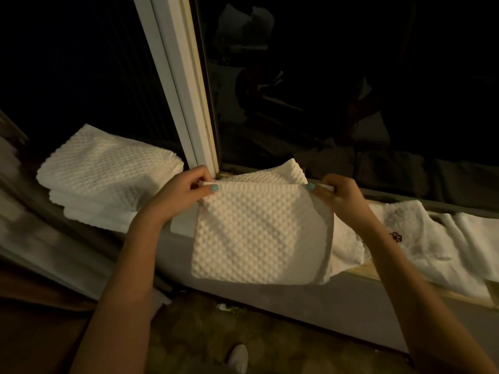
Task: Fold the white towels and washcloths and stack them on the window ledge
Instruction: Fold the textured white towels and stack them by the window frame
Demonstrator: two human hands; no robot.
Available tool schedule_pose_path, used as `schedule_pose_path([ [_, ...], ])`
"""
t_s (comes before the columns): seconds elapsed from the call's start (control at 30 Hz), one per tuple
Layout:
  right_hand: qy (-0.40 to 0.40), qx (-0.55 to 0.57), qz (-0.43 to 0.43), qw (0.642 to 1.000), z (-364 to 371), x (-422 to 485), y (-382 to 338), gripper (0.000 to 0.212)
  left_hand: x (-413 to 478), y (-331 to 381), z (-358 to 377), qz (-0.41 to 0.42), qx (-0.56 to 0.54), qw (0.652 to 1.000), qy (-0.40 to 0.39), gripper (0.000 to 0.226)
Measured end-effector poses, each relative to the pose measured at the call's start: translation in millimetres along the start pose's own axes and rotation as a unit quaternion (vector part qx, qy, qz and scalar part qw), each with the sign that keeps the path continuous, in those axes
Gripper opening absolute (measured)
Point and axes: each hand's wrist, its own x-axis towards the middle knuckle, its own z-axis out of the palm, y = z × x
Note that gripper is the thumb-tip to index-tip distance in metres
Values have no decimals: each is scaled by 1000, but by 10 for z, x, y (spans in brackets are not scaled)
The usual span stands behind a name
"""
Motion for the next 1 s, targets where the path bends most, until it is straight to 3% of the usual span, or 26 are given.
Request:
schedule_pose_path([
  [0.27,60,-39,79,994,124,140,162,38,249,-91,175,42,114,992,26,21],
  [0.4,97,-12,75,992,214,123,205,42,252,-220,271,33,81,994,71,22],
  [0.53,79,29,75,994,198,17,235,20,275,-260,310,20,46,994,95,21],
  [0.6,86,59,67,992,150,-106,266,31,289,-268,313,21,42,995,91,19],
  [0.7,54,33,30,998,74,-342,321,54,317,-279,314,26,39,995,92,25],
  [0.87,-64,0,17,998,108,-694,366,66,259,-295,366,6,32,992,119,25],
  [1.0,-69,14,41,997,183,-726,301,71,103,-177,365,-43,-8,990,137,13],
])
